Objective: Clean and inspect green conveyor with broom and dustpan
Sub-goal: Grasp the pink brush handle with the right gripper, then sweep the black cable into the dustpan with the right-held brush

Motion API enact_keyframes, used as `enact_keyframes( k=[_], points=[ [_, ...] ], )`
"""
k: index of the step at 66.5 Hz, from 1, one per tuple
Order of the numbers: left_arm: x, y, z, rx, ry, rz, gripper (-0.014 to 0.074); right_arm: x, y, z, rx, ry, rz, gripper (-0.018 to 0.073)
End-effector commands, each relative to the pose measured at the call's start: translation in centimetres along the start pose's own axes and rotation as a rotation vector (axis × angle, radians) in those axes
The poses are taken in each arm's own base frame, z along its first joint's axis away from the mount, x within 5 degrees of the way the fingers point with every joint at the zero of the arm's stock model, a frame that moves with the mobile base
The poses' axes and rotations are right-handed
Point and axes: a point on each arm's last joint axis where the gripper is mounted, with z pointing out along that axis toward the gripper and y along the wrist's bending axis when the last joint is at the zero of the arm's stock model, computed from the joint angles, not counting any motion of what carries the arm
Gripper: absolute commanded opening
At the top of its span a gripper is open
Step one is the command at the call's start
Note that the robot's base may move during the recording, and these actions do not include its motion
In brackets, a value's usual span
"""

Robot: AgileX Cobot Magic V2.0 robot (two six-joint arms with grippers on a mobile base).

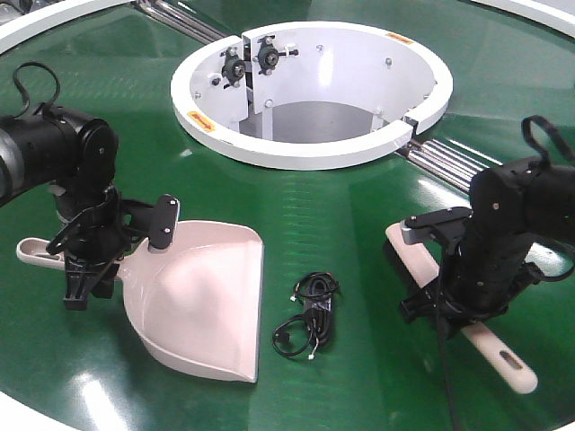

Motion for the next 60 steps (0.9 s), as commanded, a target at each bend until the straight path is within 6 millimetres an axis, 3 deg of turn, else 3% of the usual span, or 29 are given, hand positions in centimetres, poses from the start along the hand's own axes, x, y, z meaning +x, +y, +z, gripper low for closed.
enact_keyframes(
  k=[1, 18, 27, 42, 60],
  points=[
    [-0.1, -0.1, -2.3, -0.07, -0.023, -0.005, -0.0008, 0.0, -0.4, -3.1, 0.012, -0.116, 0.013, -0.0011],
    [-0.1, -0.1, -2.3, -0.07, -0.023, -0.005, -0.0008, 2.4, -0.5, -7.5, 0.0, -0.238, 0.095, -0.0008],
    [-0.1, -0.1, -2.3, -0.07, -0.023, -0.005, -0.0008, 4.6, -0.5, -8.5, -0.008, -0.252, 0.125, -0.0005],
    [-0.1, -0.1, -2.3, -0.069, -0.023, -0.005, -0.0007, 7.2, 1.2, -8.6, -0.05, -0.237, 0.133, -0.0006],
    [-0.1, -0.1, -2.3, -0.069, -0.023, -0.005, -0.0007, 6.0, 5.9, -6.5, -0.132, -0.167, 0.103, -0.0006]
  ],
)
